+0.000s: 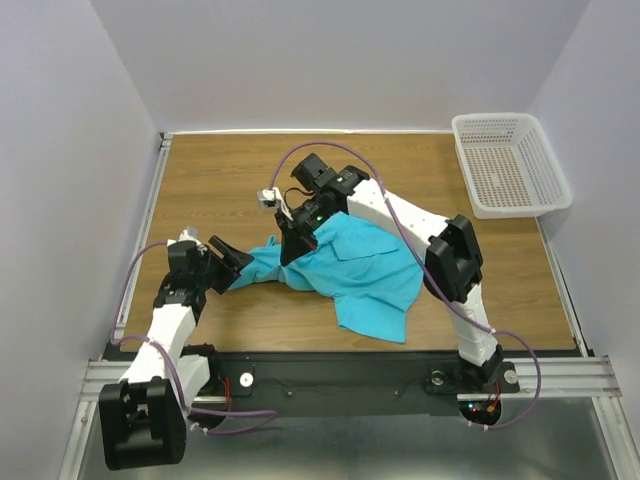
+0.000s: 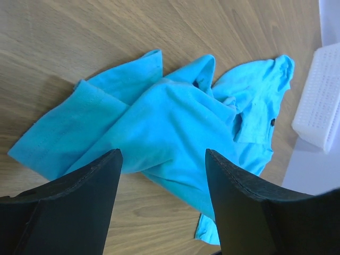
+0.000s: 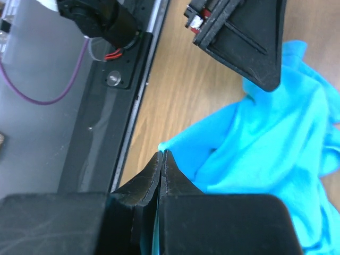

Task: Fold and stack the t-shirts
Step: Flatten the tshirt out

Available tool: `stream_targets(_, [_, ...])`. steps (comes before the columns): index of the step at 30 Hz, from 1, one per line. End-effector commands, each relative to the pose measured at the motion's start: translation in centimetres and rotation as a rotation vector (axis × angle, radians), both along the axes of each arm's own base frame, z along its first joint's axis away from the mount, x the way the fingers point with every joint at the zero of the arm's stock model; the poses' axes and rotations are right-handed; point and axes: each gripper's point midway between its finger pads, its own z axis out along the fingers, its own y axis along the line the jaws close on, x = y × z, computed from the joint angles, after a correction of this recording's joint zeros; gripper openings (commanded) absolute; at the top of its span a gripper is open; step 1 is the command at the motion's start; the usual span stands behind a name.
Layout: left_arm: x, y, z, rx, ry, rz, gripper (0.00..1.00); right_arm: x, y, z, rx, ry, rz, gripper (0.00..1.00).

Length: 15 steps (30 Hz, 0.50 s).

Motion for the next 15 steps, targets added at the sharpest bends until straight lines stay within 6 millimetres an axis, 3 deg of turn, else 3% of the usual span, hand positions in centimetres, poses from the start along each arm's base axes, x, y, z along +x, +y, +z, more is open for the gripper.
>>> stream_targets(1, [1.2, 0.7, 0.6, 0.072, 0.031, 0.021, 0.75, 3.2, -0.6, 3.8, 0.058, -0.098, -0.073, 0.00])
stream_targets(5, [1.5, 0.6, -1.1, 0.119, 0.136, 0.007, 0.75, 6.3, -1.4, 4.7, 0.059, -0.115, -0.151, 0.01])
stream_targets(15, [3.2, -3.0, -0.8, 0.161, 0.183, -0.062, 0.74, 7.1, -1.9, 3.3, 0.021, -0.121, -0.188, 0.01])
